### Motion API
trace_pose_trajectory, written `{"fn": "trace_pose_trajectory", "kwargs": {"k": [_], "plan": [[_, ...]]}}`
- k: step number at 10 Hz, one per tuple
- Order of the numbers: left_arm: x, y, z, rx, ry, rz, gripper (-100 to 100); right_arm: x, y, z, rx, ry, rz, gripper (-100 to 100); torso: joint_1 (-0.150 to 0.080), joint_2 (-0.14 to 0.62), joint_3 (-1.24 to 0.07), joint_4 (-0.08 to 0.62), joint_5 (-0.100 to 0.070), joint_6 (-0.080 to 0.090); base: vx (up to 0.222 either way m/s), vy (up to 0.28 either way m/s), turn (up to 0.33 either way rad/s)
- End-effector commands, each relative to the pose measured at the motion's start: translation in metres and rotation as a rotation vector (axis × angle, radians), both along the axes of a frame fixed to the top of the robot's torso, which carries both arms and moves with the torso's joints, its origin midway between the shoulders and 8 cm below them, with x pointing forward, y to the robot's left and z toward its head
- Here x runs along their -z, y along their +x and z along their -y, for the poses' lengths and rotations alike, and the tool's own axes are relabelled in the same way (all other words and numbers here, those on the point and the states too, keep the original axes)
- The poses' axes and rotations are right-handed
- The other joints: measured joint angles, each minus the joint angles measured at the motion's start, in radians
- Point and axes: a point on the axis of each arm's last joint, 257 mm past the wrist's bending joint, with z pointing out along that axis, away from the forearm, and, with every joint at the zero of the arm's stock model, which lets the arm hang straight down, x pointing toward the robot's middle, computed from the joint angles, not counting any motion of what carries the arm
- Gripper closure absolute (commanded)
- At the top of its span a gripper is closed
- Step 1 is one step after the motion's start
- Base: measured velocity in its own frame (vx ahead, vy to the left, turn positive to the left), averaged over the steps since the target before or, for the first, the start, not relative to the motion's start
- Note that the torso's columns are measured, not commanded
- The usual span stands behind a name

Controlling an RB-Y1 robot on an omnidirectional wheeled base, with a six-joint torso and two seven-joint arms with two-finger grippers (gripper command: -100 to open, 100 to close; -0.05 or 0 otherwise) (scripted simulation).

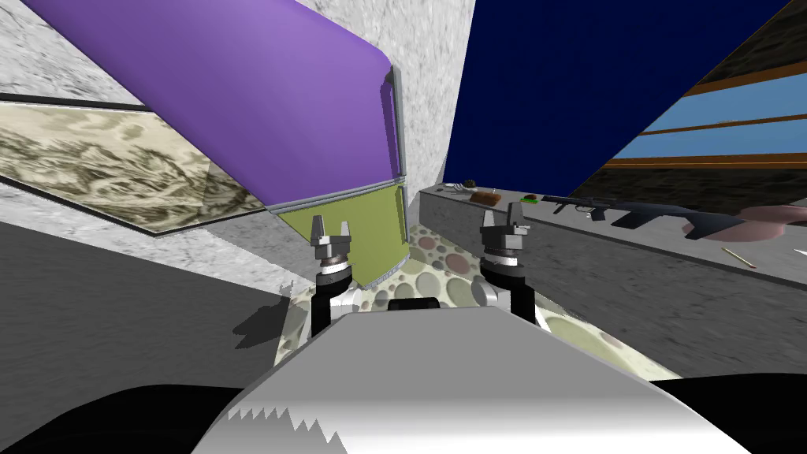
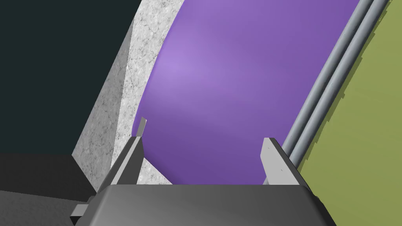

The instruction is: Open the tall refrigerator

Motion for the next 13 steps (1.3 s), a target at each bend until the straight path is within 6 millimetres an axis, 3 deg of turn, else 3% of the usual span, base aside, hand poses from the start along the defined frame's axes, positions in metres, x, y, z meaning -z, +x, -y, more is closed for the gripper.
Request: {"fn": "trace_pose_trajectory", "kwargs": {"k": [1, 9, 10, 13], "plan": [[0.0, 0.0, 0.0, 0.0, 0.0, 0.0, 0, 0.0, 0.0, 0.0, 0.0, 0.0, 0.0, 0, 0.0, 0.04, -0.082, 0.041, 0.0, 0.0, 0.0, 0.0, 0.0], [0.0, 0.0, 0.0, 0.0, 0.0, 0.0, 0, 0.0, 0.0, 0.0, 0.0, 0.0, 0.0, 0, 0.0, 0.618, -1.234, 0.617, 0.0, 0.0, 0.0, 0.0, 0.0], [-0.002, 0.003, 0.003, 0.019, 0.035, -0.007, -100, 0.0, 0.0, 0.0, 0.0, 0.0, 0.0, 0, 0.0, 0.691, -1.382, 0.691, 0.0, 0.0, 0.058, -0.021, 0.095], [-0.01, 0.011, 0.002, 0.037, 0.069, -0.016, -100, 0.0, 0.0, 0.0, 0.0, 0.0, 0.0, 0, -0.003, 0.734, -1.477, 0.736, -0.001, 0.0, 0.108, -0.079, 0.105]]}}
